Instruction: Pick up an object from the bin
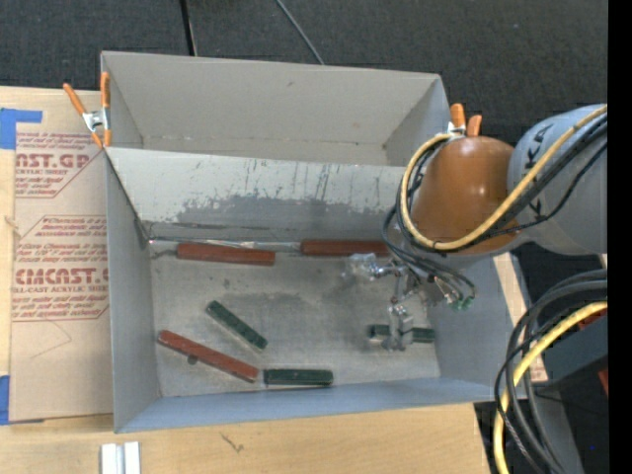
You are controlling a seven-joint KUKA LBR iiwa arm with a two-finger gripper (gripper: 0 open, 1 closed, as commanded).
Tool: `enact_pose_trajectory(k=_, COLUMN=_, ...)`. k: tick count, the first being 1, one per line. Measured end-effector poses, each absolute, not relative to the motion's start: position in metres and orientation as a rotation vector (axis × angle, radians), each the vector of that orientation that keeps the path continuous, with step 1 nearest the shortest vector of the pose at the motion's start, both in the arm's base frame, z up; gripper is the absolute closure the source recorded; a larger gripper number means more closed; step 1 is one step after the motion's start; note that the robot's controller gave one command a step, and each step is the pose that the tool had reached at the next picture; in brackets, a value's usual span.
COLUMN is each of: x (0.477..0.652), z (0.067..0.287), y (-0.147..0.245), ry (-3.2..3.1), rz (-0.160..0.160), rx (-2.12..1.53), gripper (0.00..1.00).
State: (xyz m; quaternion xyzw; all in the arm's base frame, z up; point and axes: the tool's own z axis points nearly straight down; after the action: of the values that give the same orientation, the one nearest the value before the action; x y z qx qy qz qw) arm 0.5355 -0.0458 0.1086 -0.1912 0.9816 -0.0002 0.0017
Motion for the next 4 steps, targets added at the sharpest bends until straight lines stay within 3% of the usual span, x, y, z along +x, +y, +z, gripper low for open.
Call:
enact_pose_trajectory(k=1, x=0.536, z=0.095, y=-0.055, ry=3.09, rz=0.005, rx=-0.585, gripper=0.0)
enact_pose_trajectory(k=2, x=0.513, z=0.069, y=-0.06, ry=2.997, rz=0.003, rx=-0.94, gripper=1.0)
enact_pose_trajectory(k=3, x=0.513, z=0.069, y=-0.06, ry=2.997, rz=0.003, rx=-0.94, gripper=0.0)
enact_pose_trajectory(k=4, x=0.513, z=0.069, y=-0.06, ry=2.997, rz=0.003, rx=-0.94, gripper=0.0)
